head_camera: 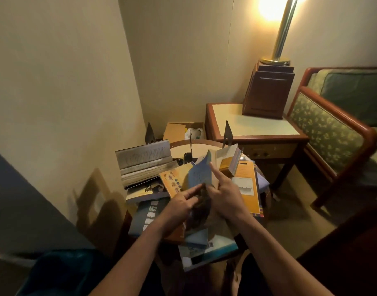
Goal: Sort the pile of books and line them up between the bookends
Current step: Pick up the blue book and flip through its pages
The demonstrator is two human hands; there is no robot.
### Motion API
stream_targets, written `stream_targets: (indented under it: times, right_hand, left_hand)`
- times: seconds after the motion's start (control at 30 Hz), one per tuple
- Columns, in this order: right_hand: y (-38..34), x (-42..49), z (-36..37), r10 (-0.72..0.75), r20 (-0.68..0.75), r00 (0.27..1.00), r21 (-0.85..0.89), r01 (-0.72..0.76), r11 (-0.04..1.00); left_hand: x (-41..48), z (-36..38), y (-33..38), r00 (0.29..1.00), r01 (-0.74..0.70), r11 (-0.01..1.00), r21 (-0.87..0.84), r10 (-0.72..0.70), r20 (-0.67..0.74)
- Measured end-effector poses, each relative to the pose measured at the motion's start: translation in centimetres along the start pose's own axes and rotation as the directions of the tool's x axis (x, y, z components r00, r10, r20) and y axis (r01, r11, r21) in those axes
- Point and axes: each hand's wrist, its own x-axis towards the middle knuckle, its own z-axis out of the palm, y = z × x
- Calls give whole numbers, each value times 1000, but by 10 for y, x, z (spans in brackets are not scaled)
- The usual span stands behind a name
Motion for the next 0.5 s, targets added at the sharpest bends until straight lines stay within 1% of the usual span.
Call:
stream_targets:
  times: [0.07,0.13,0.17,0.23,0.3,0.37,0.4,0.5]
  right_hand:
    - [3,-1,-4,35,-44,998,43,-33,999]
    - [3,-2,-8,76,-49,996,102,-71,992]
    - [1,-3,-9,98,-43,994,169,-89,982]
    - [-5,-5,-11,152,-3,988,337,-142,931]
    - [-13,-8,-12,185,53,981,479,-187,858]
    - [-20,-8,-14,196,85,977,549,-210,809]
    - [-25,-7,-15,198,96,975,545,-218,809]
    - [-35,-4,-14,182,121,976,440,-217,871]
  left_hand:
    - [0,6,0,1000,-3,996,92,5,-26]
    - [5,7,2,993,22,990,140,-5,-119]
    - [7,5,5,983,31,987,158,-1,-182]
    - [11,-3,16,952,57,987,150,-9,-305]
    - [13,-16,28,927,68,994,85,-32,-373]
    - [7,-31,42,932,40,999,-2,-38,-359]
    - [3,-37,48,944,20,1000,-20,-26,-328]
    - [-9,-45,60,959,-63,998,30,68,-275]
